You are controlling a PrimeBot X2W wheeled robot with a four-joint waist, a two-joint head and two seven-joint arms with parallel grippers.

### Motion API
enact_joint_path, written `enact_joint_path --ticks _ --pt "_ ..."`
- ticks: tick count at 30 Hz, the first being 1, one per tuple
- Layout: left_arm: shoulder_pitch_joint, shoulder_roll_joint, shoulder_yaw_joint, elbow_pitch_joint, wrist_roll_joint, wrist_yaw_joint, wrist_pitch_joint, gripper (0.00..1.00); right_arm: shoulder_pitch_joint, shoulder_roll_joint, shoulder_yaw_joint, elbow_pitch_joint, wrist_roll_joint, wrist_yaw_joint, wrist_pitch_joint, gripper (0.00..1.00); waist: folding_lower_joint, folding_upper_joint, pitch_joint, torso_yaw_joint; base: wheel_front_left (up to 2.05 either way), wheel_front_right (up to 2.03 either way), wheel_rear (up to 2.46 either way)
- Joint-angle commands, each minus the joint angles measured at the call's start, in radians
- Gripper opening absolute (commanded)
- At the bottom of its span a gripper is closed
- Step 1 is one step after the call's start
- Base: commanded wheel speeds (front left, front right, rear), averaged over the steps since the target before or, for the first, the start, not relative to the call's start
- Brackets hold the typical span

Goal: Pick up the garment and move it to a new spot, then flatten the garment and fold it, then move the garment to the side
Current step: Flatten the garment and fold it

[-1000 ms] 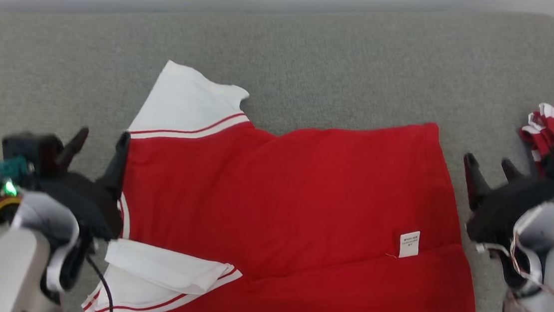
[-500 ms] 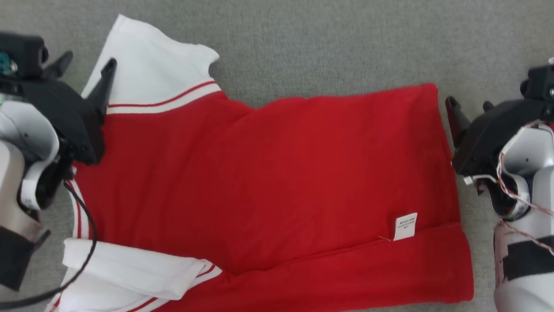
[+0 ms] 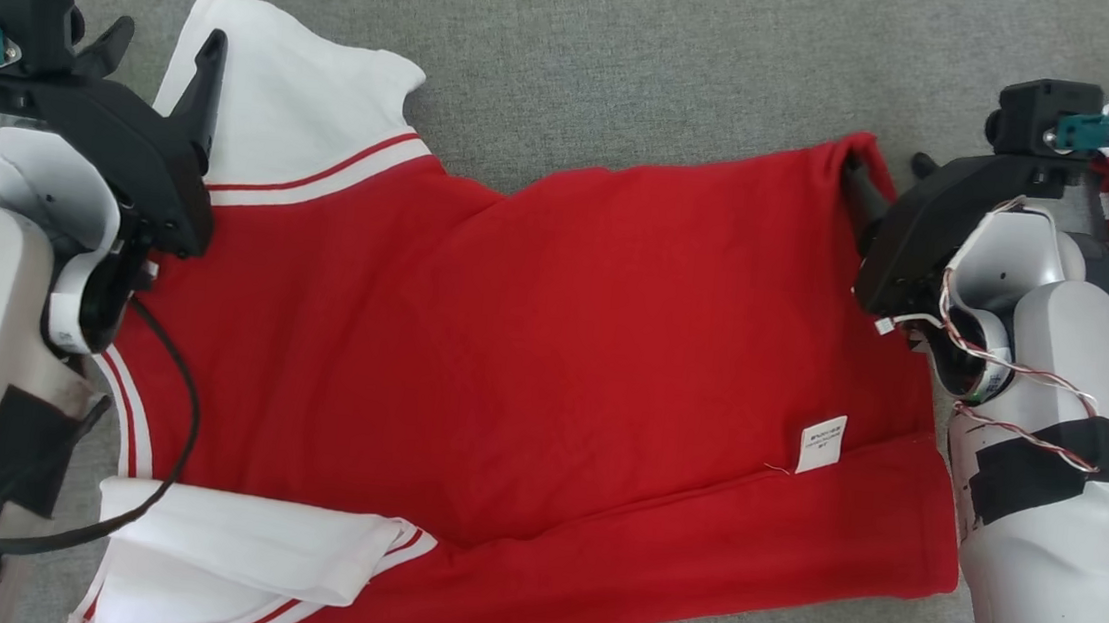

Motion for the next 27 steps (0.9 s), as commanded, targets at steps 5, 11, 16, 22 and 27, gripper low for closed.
enact_joint_path --ticks 5,11,16,22,27 --pt "-0.028 -0.031 -0.012 0.059 0.027 0.022 -0.058 1.00 0.023 -0.023 0.038 -0.017 0.014 -0.002 -0.020 1.00 -0.0002 -0.0002 -0.031 -0.020 0.00 0.00 0.00" --pt "-0.053 -0.025 -0.018 0.121 0.009 0.019 -0.010 1.00 0.030 -0.038 0.042 -0.062 0.021 -0.002 -0.023 1.00 -0.0002 -0.0002 -0.036 -0.039 0.00 0.00 0.00" --pt "-0.063 -0.002 -0.011 0.155 0.007 0.023 0.006 1.00 0.028 -0.038 0.038 -0.105 0.022 -0.002 -0.032 1.00 -0.0002 -0.0002 -0.027 -0.055 0.00 0.00 0.00" --pt "-0.072 -0.001 -0.005 0.195 -0.011 0.017 0.027 1.00 0.029 -0.030 0.047 -0.186 0.034 -0.002 -0.017 1.00 -0.0002 -0.0002 0.000 -0.078 0.00 0.00 0.00" --pt "-0.084 0.007 -0.005 0.221 -0.016 0.018 0.027 1.00 0.043 -0.026 0.051 -0.241 0.041 -0.002 -0.005 1.00 -0.0002 -0.0002 0.014 -0.088 0.00 0.00 0.00"
